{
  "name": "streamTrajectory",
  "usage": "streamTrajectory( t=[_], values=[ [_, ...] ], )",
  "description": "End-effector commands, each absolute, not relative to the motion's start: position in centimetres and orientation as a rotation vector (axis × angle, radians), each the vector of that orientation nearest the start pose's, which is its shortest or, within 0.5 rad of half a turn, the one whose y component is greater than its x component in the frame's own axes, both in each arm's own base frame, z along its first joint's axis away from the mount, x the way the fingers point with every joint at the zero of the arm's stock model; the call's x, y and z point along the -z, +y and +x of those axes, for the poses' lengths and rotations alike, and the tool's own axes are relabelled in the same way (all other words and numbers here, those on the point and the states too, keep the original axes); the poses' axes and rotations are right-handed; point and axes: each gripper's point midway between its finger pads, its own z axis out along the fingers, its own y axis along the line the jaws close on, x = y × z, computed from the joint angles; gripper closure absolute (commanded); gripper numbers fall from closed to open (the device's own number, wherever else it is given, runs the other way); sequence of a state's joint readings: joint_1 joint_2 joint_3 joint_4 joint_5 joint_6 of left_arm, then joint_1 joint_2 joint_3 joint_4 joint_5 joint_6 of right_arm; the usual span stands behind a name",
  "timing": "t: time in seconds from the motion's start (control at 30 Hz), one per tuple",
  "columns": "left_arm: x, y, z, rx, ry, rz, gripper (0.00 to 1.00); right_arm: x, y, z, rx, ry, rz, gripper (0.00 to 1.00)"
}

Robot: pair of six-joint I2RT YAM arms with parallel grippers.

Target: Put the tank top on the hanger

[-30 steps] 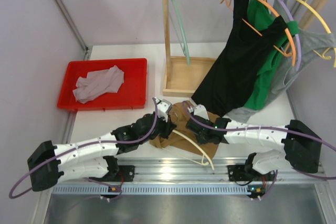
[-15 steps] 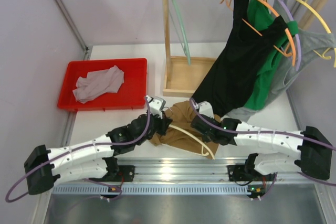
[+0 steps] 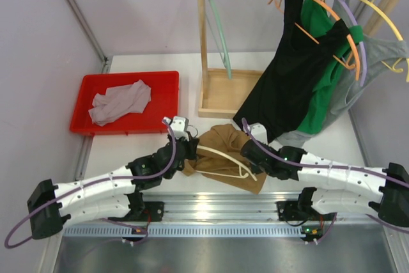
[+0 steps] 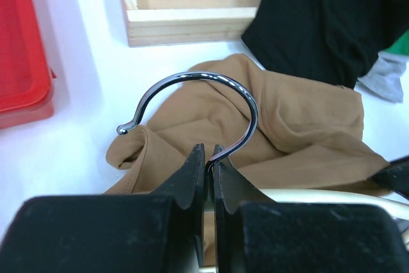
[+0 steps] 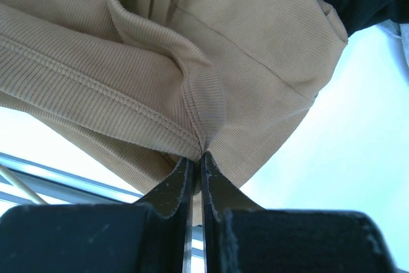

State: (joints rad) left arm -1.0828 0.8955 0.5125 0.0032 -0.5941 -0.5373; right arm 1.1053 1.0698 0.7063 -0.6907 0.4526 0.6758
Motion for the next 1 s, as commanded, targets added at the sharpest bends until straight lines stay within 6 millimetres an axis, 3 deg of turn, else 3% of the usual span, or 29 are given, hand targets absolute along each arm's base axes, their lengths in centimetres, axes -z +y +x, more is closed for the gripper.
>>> streamTrajectory(
  t=[0.0, 0.43, 0.7, 0.97],
  values=[
    [-17.8, -21.2, 22.9, 0.47, 1.841, -0.057, 1.0, -8.9, 17.7, 14.8, -0.149, 2.462, -0.368, 1.0],
    [-17.5, -19.4, 23.9, 0.365, 1.819, -0.174, 1.0, -9.6, 17.5, 14.4, -0.182, 2.476, -0.373, 1.0],
    [-16.7, -16.9, 23.8, 0.268, 1.812, -0.248, 1.0, -10.9, 18.0, 14.4, -0.217, 2.475, -0.363, 1.0],
    [-18.1, -17.9, 23.2, 0.424, 1.745, -0.193, 1.0, -11.0, 18.0, 14.9, -0.182, 2.498, -0.37, 1.0]
  ],
)
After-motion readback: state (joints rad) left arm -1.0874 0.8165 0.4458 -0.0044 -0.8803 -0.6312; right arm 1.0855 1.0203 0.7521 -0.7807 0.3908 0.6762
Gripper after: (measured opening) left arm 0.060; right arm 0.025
